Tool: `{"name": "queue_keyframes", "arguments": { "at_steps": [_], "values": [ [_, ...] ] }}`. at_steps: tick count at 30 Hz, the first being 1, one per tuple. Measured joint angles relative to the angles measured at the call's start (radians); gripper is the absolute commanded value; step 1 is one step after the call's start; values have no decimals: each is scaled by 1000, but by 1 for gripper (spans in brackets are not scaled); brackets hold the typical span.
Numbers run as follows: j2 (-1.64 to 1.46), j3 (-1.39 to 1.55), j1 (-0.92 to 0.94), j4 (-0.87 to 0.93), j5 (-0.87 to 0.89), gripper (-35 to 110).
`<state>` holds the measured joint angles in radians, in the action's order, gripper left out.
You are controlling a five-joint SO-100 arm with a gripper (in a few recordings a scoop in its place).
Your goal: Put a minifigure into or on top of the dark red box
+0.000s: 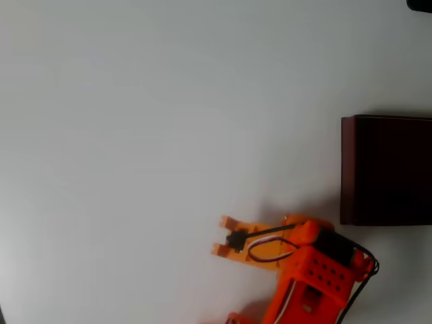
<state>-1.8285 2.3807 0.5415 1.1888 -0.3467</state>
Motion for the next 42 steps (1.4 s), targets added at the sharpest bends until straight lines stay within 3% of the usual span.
{"name": "queue_keyframes", "arguments": {
  "at_steps": [5, 12, 27, 35, 42],
  "values": [
    [0, 0, 6, 0, 0, 12],
    [3, 3, 12, 0, 0, 1],
    [5, -35, 20, 5, 86, 0],
    [-140, -233, -92, 212, 236, 0],
    [31, -589, -78, 445, 411, 0]
  ]
}}
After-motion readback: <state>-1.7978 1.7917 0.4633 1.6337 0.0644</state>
